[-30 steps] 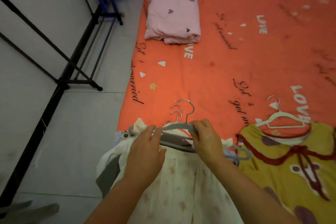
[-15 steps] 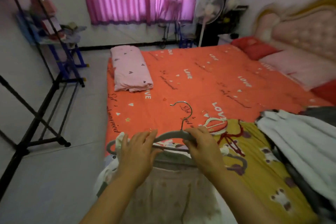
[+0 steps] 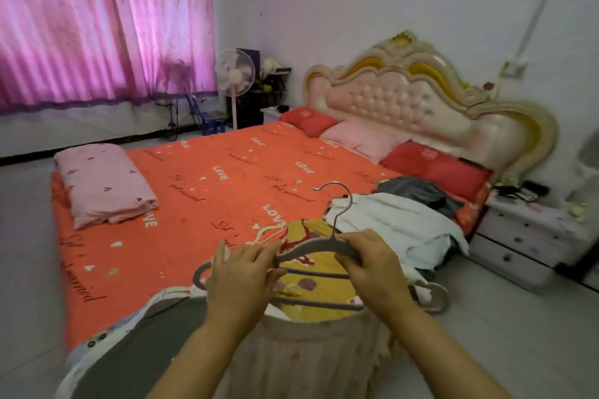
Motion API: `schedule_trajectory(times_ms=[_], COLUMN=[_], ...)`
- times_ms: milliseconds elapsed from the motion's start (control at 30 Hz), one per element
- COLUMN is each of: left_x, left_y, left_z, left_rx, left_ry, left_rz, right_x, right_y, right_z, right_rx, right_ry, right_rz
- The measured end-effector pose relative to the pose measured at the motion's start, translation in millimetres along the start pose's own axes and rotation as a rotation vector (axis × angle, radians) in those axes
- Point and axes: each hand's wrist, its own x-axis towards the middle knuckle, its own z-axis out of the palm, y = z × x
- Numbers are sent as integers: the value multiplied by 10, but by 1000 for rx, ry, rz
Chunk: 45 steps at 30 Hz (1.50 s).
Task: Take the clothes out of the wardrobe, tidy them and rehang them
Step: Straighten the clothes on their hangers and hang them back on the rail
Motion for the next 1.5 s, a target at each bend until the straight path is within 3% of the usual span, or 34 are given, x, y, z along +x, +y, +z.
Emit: schedule_trajectory(times_ms=[200, 433, 667, 800, 1100, 1500], left_x=[333, 800, 1039, 1204, 1916, 2572], left_y=[1323, 3091, 4100, 4184, 3848, 2571], left_z=[329, 704, 1093, 1313, 1623, 1945], left_rx=[-162, -268, -430, -438, -400, -189], left_ry=[-64, 21, 26, 35, 88, 125], left_rz=[166, 333, 357, 368, 162, -174], right_x=[-417, -773, -824, -641, 346, 1960], right_y=[780, 1818, 2508, 2811, 3247, 3435], right_z=[-1151, -2528, -3119, -3155, -2903, -1548], right_rx=[-51, -96, -131, -148, -267, -50], right_ry=[106, 243, 228, 218, 223, 59], right_rz=[129, 284, 294, 283, 197, -75])
